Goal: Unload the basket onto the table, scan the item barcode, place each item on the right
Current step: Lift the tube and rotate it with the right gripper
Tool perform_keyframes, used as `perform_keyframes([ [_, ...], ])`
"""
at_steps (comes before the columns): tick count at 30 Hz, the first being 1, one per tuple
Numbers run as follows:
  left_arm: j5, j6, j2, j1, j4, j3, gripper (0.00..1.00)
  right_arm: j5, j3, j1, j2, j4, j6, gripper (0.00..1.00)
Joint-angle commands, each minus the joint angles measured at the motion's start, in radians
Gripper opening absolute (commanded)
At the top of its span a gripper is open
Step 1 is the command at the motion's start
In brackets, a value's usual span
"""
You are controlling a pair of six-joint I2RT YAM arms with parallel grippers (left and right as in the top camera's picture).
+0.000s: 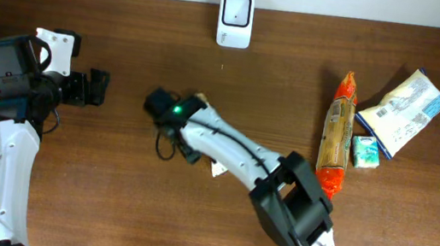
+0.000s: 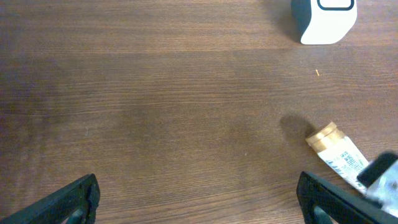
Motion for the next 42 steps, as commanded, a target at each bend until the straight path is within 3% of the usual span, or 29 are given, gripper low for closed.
perform_keyframes([
  [1,0.01,0.016,-0.003,0.001,-0.002,0.005,0.99,-0.191,0.093,-0.066,-0.05,-0.017,-0.036,0.87],
  [2,0.01,0.016,-0.003,0.001,-0.002,0.005,0.99,-0.249,0.117,-0.101,-0.069,-0.028,-0.063,0.99],
  [5,0.01,0.016,-0.003,0.001,-0.002,0.005,0.99,-0.457,0.13,-0.216,-0.072,-0.071,-0.203,0.99],
  [8,0.01,0.016,-0.003,0.001,-0.002,0.005,0.99,-0.854,0.064,-0.324,-0.04,-0.083,-0.435,0.99],
  [14,0.01,0.016,-0.003,0.001,-0.002,0.005,0.99,-0.962,-0.09,-0.352,0.007,0.018,-0.45,1.0],
  [16,0.01,0.016,-0.003,0.001,-0.002,0.005,0.99,-0.985,-0.106,-0.349,0.01,0.046,-0.445,0.91],
  [18,0.01,0.016,-0.003,0.001,-0.002,0.005,0.99,-0.984,-0.106,-0.349,0.012,0.054,-0.442,0.74],
  [19,0.01,0.016,-0.003,0.001,-0.002,0.005,0.99,-0.984,-0.106,-0.349,0.012,0.056,-0.442,0.6],
  [21,0.01,0.016,-0.003,0.001,-0.002,0.005,0.99,-0.984,-0.106,-0.349,0.012,0.058,-0.442,0.18],
  [27,0.01,0.016,-0.003,0.001,-0.002,0.005,0.99,-0.985,-0.106,-0.349,0.012,0.059,-0.442,0.06],
  [28,0.01,0.016,-0.003,0.001,-0.002,0.005,0.99,-0.985,-0.106,-0.349,0.012,0.059,-0.442,0.1],
  [29,0.01,0.016,-0.003,0.001,-0.002,0.005,0.99,-0.985,-0.106,-0.349,0.012,0.066,-0.442,0.38],
  [30,0.01,0.016,-0.003,0.001,-0.002,0.005,0.99,-0.984,-0.106,-0.349,0.012,0.074,-0.434,0.47],
  [33,0.01,0.016,-0.003,0.001,-0.002,0.005,0.99,-0.984,-0.121,-0.348,0.014,0.152,-0.384,0.49],
  [39,0.01,0.016,-0.003,0.001,-0.002,0.005,0.99,-1.004,-0.16,-0.348,0.014,0.19,-0.363,0.11],
  [42,0.01,0.016,-0.003,0.001,-0.002,0.005,0.99,-1.011,-0.16,-0.349,0.014,0.19,-0.363,0.04],
])
